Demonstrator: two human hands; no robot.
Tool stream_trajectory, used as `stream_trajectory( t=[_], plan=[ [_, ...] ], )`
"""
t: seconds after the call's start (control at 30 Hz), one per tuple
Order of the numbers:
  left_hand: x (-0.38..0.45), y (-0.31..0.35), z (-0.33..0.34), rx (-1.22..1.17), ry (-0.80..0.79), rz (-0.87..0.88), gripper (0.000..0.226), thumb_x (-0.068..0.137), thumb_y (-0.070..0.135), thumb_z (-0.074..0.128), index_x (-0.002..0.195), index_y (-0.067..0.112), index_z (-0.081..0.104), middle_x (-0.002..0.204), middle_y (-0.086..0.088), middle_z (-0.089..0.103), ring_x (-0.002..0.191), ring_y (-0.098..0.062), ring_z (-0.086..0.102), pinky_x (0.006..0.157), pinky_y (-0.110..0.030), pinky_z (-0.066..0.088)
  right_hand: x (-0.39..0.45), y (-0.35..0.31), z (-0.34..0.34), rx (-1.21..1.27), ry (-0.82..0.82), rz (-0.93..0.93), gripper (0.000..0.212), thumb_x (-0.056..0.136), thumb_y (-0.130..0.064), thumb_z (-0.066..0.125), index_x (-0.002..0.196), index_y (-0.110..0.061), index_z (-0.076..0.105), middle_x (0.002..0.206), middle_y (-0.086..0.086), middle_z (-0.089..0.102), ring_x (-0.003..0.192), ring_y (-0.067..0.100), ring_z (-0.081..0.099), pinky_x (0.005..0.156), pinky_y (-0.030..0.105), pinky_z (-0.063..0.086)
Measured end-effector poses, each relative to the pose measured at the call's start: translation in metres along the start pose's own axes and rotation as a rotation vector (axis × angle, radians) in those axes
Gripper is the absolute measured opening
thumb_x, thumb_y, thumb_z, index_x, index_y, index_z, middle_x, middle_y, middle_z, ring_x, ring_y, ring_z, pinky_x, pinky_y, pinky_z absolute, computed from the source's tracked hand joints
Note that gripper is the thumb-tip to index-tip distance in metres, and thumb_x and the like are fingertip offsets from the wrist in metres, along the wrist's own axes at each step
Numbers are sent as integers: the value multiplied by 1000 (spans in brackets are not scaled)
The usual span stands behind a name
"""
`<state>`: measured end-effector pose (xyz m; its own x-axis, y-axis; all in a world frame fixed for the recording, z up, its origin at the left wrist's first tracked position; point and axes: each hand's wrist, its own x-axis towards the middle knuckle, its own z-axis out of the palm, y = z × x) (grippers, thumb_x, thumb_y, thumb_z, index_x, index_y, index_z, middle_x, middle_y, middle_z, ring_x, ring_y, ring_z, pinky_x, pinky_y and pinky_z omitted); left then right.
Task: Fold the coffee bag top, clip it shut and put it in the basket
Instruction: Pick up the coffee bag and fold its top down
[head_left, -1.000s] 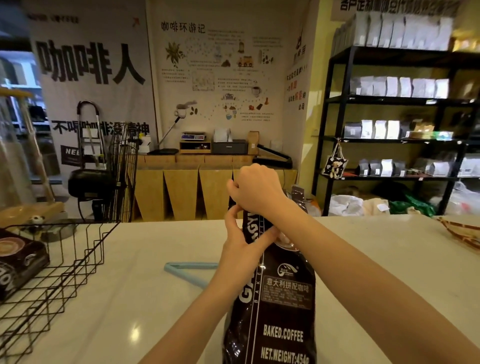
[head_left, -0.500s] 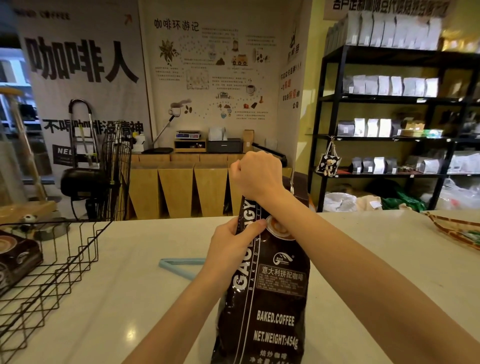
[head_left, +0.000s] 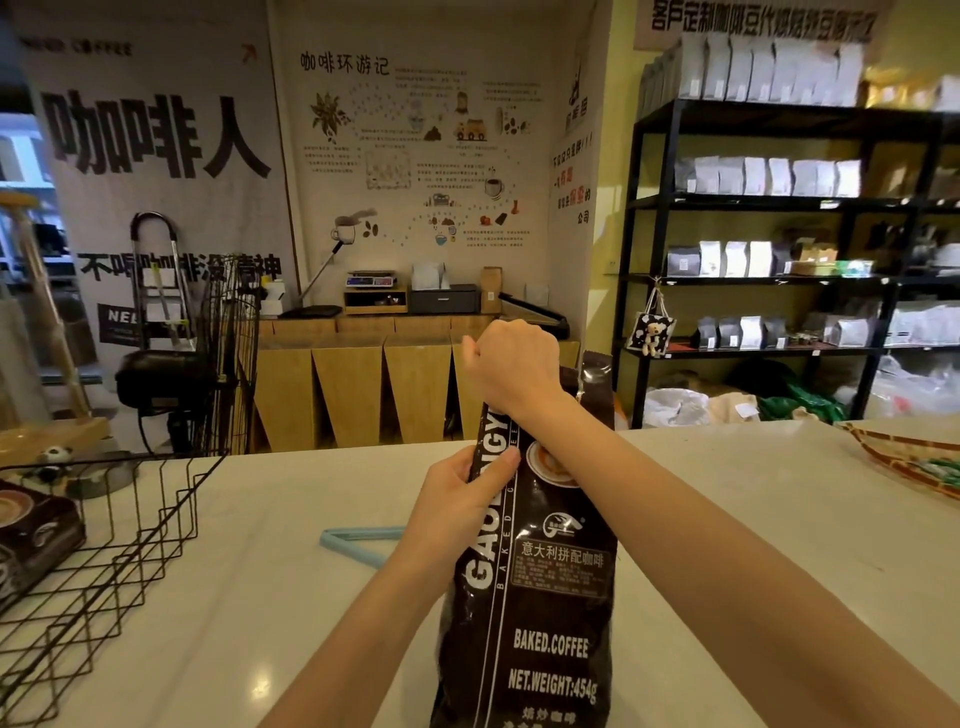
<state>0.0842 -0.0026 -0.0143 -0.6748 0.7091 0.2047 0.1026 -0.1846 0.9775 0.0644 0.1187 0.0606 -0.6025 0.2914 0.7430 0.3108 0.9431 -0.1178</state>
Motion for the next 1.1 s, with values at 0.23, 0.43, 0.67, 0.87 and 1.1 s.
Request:
stream_trajectory(
  t=[0.23, 0.43, 0.67, 0.87, 1.1],
  plan=[
    [5, -10, -5, -70, 79, -46, 17, 85, 27, 56, 93, 16, 66, 85, -11, 75, 76, -24, 72, 69, -34, 57, -5, 7, -30, 105, -179, -203, 29, 91, -39, 44, 95, -14, 59, 87, 2, 63, 84, 18, 56, 74, 35, 45],
    [10, -16, -13, -75, 197, -75, 18, 89, 26, 51, 86, 17, 67, 87, -12, 74, 81, -27, 71, 79, -43, 55, -60, 59, -22, 739, 76, 285, 57, 83, -29, 61, 134, -16, 37, 134, 5, 49, 121, 17, 47, 98, 32, 41],
    [12, -17, -10, -97, 248, -99, 20, 90, 28, 49, 89, 16, 65, 79, -9, 75, 75, -26, 71, 70, -39, 56, -85, 62, 10, 1282, -483, 740, 29, 77, -29, 66, 97, -9, 66, 103, 15, 71, 95, 30, 66, 91, 42, 50],
    [17, -10, -17, -67, 200, -154, 14, 85, 23, 55, 85, 14, 66, 67, -2, 75, 64, -19, 70, 63, -32, 53, -90, 62, 18, 1369, -430, 701, 27, 68, -30, 73, 85, -8, 71, 92, 17, 72, 81, 27, 69, 88, 43, 51],
    [38, 11, -18, -30, 96, -167, 55, 68, 32, 70, 118, 16, 53, 102, -9, 71, 90, -25, 68, 79, -41, 54, -88, 65, 13, 1390, -437, 596, 36, 56, -36, 75, 81, -11, 72, 83, 11, 74, 80, 27, 68, 85, 44, 51]
  ],
)
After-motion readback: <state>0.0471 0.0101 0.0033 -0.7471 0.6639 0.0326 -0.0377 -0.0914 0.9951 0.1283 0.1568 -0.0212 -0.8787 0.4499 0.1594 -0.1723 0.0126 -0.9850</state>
